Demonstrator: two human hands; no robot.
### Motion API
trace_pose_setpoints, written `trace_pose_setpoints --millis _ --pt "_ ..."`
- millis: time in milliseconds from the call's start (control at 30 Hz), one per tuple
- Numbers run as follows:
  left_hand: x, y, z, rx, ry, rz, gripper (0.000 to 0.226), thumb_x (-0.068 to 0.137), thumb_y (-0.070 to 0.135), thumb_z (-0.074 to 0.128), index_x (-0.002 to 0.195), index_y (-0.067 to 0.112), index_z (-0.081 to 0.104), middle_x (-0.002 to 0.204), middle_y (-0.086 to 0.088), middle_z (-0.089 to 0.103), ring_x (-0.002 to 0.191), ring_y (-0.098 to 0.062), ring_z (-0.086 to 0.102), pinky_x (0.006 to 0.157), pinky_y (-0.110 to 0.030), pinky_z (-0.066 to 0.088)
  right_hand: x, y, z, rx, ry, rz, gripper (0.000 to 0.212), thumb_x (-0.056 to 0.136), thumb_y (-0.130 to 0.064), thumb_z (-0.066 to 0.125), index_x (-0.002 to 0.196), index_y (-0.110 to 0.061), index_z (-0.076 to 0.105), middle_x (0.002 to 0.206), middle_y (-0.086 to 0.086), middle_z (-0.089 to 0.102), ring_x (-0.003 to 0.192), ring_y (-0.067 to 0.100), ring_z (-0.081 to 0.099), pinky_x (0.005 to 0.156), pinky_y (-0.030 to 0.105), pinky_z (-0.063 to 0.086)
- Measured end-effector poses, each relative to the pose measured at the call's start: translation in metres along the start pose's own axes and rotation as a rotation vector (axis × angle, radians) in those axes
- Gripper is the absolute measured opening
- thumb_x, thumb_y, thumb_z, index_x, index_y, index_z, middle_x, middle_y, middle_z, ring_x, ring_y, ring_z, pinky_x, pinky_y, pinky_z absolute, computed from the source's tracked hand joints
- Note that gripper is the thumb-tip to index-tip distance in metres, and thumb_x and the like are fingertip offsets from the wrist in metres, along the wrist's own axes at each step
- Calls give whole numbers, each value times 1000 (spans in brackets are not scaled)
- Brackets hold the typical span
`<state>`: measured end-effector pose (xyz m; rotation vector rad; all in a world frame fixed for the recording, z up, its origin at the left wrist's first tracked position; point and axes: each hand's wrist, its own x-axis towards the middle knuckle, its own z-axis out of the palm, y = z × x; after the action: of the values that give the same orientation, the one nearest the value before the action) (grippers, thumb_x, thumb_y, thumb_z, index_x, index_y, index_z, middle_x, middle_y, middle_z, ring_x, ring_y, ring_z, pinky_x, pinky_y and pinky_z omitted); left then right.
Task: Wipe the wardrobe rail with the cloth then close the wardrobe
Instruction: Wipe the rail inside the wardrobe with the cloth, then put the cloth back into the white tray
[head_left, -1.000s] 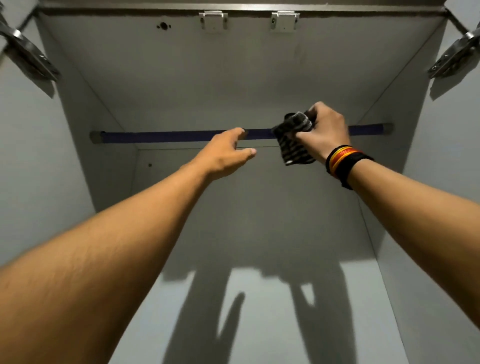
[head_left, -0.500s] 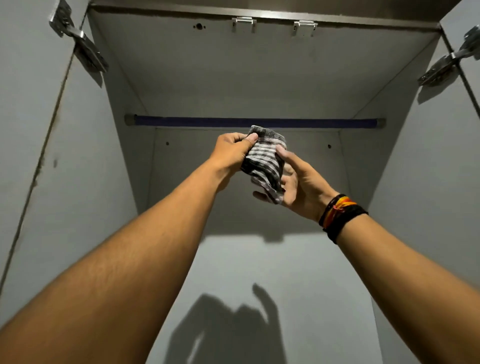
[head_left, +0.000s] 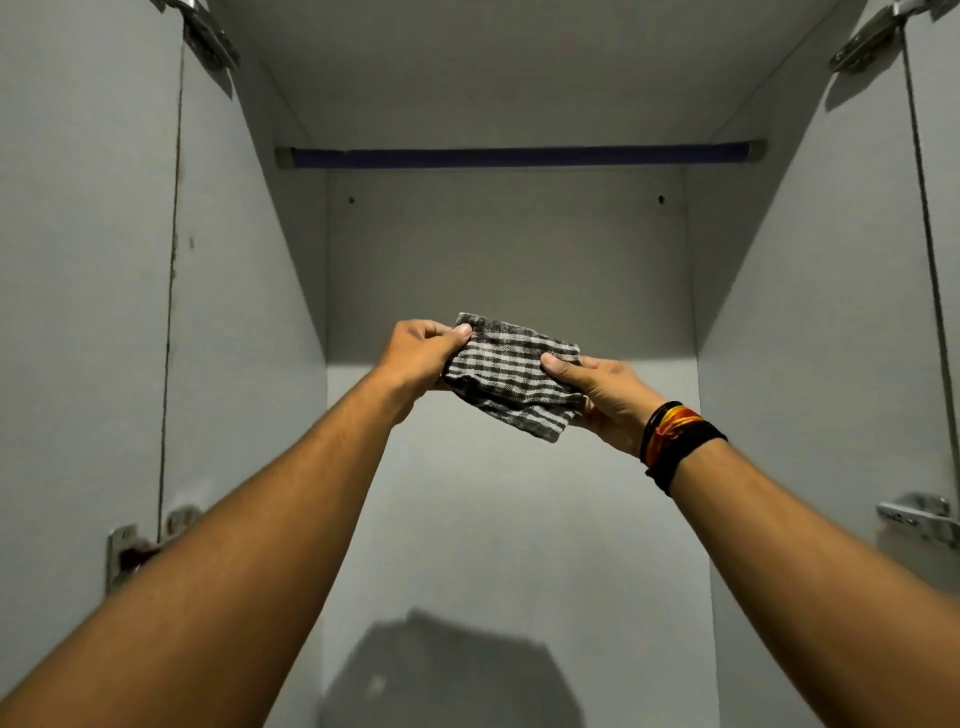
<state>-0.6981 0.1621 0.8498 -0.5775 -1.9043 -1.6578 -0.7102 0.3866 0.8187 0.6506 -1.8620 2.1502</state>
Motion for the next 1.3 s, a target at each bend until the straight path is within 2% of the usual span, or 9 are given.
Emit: trace_pose_setpoints --millis 167,400,567,700,800,933,1067,1133,1300 --pt "-67 -33 9 -37 108 -165 29 98 24 64 99 -4 73 92 -15 74 74 -20 71 63 -28 62 -44 32 0 34 87 77 50 78 -19 84 118 7 68 113 18 75 88 22 75 70 29 61" --pt "-193 -90 28 -23 321 -435 38 97 26 65 107 -10 68 103 -19 74 87 -28 73 59 -31 61 -129 112 -2 108 102 363 18 82 -7 76 99 -4 72 94 10 72 83 21 71 56 25 59" --pt "-319 -140 18 40 501 -632 31 95 27 67 96 -4 71 99 -17 75 79 -25 72 50 -27 60 -214 203 19 126 41 642 26 85 -3 63 112 -2 64 103 13 66 85 27 68 64 33 60" --pt "-432 -173 -1 74 611 -814 26 94 27 69 76 8 67 88 -13 73 72 -25 70 62 -36 62 -293 271 48 117 -12 834 12 88 0 62 99 -3 66 99 15 68 78 26 68 58 32 58" --pt "-530 -195 -20 206 701 -970 31 92 34 68 69 15 61 75 -2 67 69 -19 63 72 -28 52 -362 324 78 54 -74 967 15 89 -2 64 104 -3 67 103 15 68 83 27 68 69 36 58" --pt "-637 -215 -38 169 781 -1147 26 94 31 67 77 12 62 84 -7 67 79 -23 63 82 -38 59 -444 375 114 -45 -174 1165 27 92 -7 65 119 -3 65 110 16 71 97 32 69 81 42 58" --pt "-740 -213 -72 215 928 -1246 20 93 34 67 85 16 68 91 -2 69 86 -21 65 83 -30 54 -532 415 165 -181 -301 1253 22 93 -12 66 113 -3 67 102 16 74 86 30 71 67 38 61" --pt "-787 -209 -91 198 1035 -1322 25 91 34 69 92 10 73 98 -4 74 91 -22 68 85 -28 52 -574 432 194 -248 -396 1258 21 92 -14 68 111 -4 67 106 19 73 90 33 71 76 44 61" --pt "-900 -194 -134 233 1269 -1416 27 93 32 67 99 7 76 107 -13 76 101 -30 70 93 -33 55 -670 462 277 -285 -594 1264 20 91 -11 69 111 -4 68 108 21 73 85 31 71 70 41 61"
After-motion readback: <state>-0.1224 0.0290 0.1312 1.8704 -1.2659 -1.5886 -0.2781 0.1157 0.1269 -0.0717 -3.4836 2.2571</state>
